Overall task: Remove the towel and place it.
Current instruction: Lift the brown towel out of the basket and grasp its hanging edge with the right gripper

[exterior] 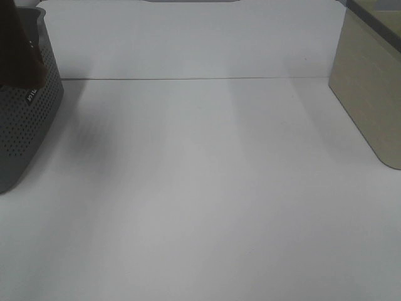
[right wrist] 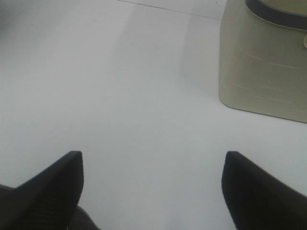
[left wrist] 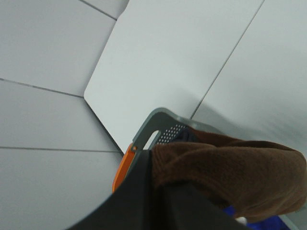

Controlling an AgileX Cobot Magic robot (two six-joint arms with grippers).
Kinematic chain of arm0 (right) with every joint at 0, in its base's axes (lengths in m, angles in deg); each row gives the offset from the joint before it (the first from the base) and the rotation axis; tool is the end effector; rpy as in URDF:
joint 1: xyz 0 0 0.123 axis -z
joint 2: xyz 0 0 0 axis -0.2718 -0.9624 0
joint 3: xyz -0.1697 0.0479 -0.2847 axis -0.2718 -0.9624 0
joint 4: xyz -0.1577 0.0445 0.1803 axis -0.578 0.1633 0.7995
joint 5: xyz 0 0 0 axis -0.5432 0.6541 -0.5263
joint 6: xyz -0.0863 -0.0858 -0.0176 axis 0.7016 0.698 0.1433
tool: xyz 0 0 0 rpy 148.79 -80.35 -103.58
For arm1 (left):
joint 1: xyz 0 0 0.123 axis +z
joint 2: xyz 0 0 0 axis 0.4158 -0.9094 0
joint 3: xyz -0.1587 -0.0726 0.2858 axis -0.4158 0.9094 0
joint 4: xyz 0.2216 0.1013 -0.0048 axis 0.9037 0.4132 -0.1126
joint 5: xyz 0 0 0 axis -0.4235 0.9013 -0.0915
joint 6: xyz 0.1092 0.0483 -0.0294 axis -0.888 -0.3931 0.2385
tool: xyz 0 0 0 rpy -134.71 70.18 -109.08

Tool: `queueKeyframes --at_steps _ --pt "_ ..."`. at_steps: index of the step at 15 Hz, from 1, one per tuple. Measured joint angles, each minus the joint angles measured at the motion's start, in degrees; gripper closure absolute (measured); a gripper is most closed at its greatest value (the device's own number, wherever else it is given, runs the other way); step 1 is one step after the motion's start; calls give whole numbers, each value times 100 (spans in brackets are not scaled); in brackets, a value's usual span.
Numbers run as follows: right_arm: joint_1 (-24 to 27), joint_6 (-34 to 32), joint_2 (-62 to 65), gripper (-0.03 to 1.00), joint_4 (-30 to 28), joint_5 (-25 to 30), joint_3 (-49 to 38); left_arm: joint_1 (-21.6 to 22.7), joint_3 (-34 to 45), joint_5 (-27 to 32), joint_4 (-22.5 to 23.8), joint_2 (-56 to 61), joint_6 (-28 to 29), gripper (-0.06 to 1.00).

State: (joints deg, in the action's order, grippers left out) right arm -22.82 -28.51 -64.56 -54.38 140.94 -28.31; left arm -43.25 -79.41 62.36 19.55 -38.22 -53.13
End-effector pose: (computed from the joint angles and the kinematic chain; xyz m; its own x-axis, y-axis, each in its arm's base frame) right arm -0.0368 0.0083 0.2592 -0.4273 -0.1463 -0.8922 -0.2551 0.9662 -0.0364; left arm 0.3169 -0.0772 0.5447 -0.2507 0.8622 -0.4401 0.4907 0.5051 0.7100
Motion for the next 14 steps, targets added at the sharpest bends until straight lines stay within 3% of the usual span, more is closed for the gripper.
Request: queueKeyframes --at_steps 3,6,7,10,14 --pt "0 0 0 20 0 0 0 -1209 0 6 464 -23 292 94" --pt "0 0 -86 20 69 0 0 -1925 0 23 653 -189 710 94" --pt "0 40 -607 20 476 -212 69 -2298 0 34 710 -441 1117 94" --pt "0 791 -1524 20 1684 -1467 132 -2607 0 40 728 -699 1409 94" --pt "0 2636 -3358 20 3713 -3025 132 -2802 0 40 464 -842 1679 94"
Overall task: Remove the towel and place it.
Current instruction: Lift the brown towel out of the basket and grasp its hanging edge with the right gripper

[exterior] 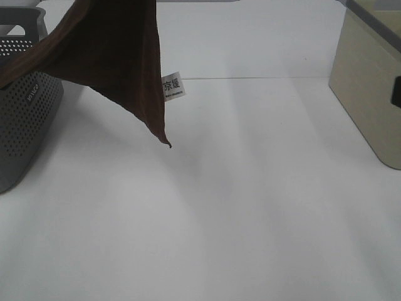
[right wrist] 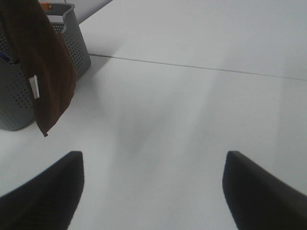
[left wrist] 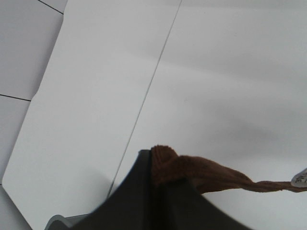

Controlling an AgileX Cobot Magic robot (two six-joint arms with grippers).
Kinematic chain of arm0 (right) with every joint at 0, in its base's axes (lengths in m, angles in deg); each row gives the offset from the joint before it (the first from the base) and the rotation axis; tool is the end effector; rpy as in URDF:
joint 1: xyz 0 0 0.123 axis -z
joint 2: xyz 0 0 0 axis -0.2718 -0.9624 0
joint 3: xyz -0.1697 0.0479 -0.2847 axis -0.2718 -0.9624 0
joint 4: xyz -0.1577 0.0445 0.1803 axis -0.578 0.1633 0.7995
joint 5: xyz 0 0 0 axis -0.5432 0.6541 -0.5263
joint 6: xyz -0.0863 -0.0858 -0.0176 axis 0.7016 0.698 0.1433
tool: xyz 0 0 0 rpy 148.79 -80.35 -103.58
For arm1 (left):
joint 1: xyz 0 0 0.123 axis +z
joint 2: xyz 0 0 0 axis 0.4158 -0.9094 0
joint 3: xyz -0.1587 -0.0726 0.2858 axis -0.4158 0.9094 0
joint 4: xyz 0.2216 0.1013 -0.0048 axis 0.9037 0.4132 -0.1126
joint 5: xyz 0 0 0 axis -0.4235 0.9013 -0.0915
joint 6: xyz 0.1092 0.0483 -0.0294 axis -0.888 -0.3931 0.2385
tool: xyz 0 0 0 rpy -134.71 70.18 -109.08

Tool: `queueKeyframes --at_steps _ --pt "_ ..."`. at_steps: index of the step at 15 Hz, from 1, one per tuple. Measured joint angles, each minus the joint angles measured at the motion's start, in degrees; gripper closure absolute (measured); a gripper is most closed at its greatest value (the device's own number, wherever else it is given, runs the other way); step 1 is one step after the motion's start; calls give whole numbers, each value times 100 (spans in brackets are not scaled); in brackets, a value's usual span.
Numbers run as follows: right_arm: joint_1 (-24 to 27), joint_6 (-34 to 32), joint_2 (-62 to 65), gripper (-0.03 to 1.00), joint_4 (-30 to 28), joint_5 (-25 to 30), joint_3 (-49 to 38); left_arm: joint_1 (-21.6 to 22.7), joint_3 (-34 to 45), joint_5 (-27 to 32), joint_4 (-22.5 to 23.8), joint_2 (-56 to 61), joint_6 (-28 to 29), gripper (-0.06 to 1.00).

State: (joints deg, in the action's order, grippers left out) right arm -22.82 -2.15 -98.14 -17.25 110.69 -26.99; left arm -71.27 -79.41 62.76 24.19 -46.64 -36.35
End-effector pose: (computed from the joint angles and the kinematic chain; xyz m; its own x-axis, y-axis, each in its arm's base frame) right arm 0.0857 0.0547 0.3260 -0.3982 0.0260 -0.9169 -0.4132 0.8874 0.2045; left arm 0.2888 -0.2519 0.4943 -0.0840 0.8663 -0.4924 0.7079 0.3997 0.5823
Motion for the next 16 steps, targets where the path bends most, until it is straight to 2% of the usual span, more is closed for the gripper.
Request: queueKeyframes --at_steps 1,2,4,5,7,10,12,14,16 --pt "0 756 -453 20 447 -138 0 0 0 0 -103 -34 6 94" --pt "0 1896 -1003 20 1186 -160 0 0 0 0 -281 -86 6 94" --pt "0 3507 -1742 20 2607 -103 0 0 0 -132 -418 -172 11 94" --pt "0 4349 -2045 20 3272 57 0 0 0 -235 -481 -201 63 94" --pt "0 5455 -2641 20 4469 561 0 0 0 -544 -676 -235 126 94" --pt "0 6274 -3323 20 5283 1146 0 0 0 -911 -831 -264 149 94" --pt "0 6388 -3409 20 5460 1192 0 0 0 -1049 -894 -298 149 94" --pt "-29 6480 -3592 20 5518 1209 80 0 0 -1335 -1152 -321 149 94" --pt "-453 6526 -3867 20 5552 1031 338 0 0 -1427 -1329 -327 149 94"
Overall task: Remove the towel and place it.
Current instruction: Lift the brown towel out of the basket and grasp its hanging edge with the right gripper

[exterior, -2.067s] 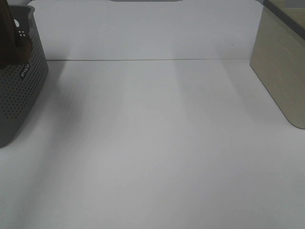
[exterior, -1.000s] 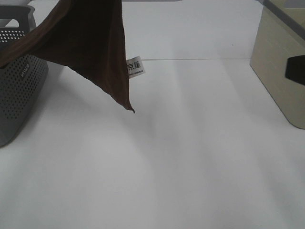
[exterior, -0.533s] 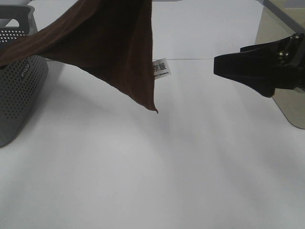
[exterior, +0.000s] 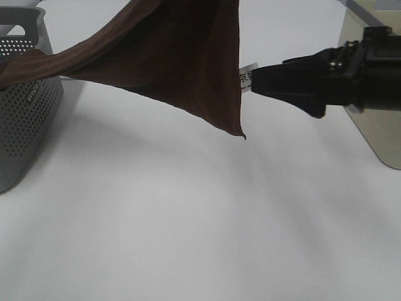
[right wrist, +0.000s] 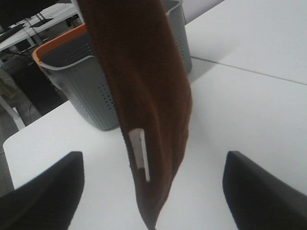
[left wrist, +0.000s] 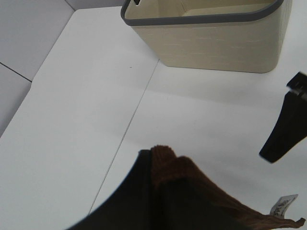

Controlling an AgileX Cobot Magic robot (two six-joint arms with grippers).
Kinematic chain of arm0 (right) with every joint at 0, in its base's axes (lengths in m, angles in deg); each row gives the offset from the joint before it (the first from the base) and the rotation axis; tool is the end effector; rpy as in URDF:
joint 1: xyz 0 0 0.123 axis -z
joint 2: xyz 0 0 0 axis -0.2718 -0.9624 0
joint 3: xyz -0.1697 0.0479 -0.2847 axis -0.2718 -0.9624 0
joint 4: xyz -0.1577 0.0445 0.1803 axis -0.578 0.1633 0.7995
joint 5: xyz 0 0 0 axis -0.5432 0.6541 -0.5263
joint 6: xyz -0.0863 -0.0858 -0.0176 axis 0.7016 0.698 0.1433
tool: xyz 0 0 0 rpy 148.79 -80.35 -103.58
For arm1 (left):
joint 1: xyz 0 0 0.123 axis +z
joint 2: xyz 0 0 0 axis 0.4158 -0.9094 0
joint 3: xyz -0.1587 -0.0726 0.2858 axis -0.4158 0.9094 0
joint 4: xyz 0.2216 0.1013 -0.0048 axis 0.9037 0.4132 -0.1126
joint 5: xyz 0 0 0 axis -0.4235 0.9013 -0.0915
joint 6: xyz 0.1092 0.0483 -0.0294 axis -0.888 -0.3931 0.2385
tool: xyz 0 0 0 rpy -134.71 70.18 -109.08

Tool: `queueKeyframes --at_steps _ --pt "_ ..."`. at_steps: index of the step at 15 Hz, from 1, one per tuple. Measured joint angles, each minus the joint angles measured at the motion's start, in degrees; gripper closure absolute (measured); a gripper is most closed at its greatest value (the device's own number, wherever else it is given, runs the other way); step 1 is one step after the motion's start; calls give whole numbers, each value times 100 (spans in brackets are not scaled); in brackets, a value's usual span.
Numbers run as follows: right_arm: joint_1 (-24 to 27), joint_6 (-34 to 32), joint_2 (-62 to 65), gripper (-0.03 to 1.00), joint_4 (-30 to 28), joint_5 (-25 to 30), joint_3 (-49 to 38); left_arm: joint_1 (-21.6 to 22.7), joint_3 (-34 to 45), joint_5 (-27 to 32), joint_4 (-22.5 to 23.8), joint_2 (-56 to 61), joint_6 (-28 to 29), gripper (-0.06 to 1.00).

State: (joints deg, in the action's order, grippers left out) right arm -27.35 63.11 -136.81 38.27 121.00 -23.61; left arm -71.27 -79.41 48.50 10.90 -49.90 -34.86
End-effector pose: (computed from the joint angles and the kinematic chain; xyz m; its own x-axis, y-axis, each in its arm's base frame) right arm 0.2122 0.1250 0.2964 -0.4467 -0.0615 -0.8926 -0.7112 0.6296 0.3126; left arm 0.2978 -0.3016 0.4902 0.0057 0.6997 -0.7144 0.7730 0.4501 0.4470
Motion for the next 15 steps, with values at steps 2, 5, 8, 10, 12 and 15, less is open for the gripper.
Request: queueKeyframes --at_steps 2,5,8,10,12,15 --pt "-590 6 -229 20 6 -642 264 0 0 -74 -40 0 6 94" --pt "-1049 6 -464 20 11 -1123 424 0 0 -201 -52 0 172 94" --pt "-1100 23 -722 20 17 -1238 464 0 0 -321 -166 0 258 94" --pt "-1100 63 -825 20 17 -1238 464 0 0 -321 -350 0 264 94" --pt "-1100 138 -837 32 17 -1243 527 0 0 -321 -458 0 275 94" --pt "-1100 138 -837 63 17 -1427 527 0 0 -327 -464 0 281 94"
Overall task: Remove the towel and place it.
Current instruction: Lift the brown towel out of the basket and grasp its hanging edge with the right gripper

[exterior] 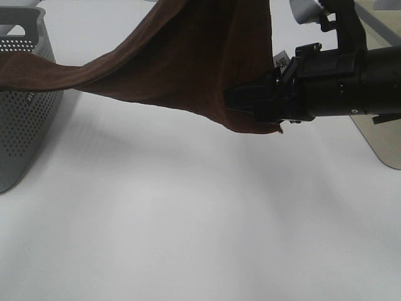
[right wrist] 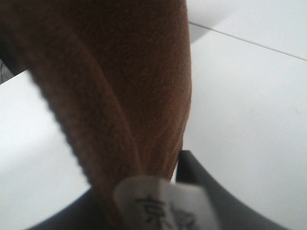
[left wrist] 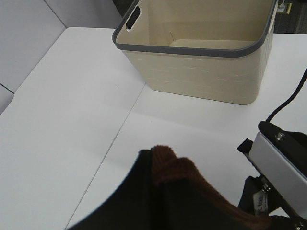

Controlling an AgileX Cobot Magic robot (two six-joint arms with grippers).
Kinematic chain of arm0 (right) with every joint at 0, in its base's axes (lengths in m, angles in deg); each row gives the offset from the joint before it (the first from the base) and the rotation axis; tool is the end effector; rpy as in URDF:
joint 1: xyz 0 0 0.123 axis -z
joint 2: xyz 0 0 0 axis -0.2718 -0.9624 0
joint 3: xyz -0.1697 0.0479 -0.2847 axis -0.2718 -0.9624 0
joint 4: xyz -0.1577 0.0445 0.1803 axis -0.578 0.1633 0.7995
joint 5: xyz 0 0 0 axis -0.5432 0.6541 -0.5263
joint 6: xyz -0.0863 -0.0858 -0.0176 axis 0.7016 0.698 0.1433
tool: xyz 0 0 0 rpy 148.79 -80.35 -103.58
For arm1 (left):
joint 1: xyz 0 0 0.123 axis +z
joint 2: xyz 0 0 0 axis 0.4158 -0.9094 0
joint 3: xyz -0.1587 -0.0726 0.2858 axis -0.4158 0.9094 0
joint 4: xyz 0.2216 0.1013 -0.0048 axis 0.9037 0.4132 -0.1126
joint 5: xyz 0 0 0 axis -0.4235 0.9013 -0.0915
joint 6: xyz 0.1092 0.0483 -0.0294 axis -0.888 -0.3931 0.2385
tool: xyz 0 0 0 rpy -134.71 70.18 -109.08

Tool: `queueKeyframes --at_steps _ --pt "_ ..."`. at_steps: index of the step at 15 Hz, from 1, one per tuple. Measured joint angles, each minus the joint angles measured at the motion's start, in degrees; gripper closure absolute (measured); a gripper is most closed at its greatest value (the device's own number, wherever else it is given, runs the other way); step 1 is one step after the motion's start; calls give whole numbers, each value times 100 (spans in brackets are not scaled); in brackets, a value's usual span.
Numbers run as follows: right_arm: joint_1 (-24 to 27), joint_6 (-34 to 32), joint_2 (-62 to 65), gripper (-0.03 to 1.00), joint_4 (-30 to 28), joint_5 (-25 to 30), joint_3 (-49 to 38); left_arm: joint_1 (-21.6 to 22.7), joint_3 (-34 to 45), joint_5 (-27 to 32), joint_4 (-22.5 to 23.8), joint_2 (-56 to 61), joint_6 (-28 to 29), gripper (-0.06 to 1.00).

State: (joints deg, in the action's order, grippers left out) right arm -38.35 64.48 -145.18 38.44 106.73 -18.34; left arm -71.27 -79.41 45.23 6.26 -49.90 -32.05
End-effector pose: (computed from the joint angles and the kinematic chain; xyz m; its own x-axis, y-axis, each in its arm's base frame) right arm 0.2412 0.1597 0.2731 -0.4753 -0.2122 -0.8538 -0.7014 0.6772 0.2221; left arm 0.2944 -0.3101 0.4957 -0.0207 0.6076 -0.7940 0.7948 0.4918 0.3556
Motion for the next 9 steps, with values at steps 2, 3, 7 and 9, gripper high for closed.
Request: queueKeyframes --at_steps 2,3,7,9 --pt "0 0 0 90 0 -11 0 0 0 -6 -6 0 0 94" --pt "0 0 0 96 0 -11 0 0 0 -6 -6 0 0 94" --pt "0 -6 0 96 0 46 0 0 0 -6 -6 0 0 94" --pt "0 -52 0 96 0 46 0 0 0 -6 -6 0 0 94"
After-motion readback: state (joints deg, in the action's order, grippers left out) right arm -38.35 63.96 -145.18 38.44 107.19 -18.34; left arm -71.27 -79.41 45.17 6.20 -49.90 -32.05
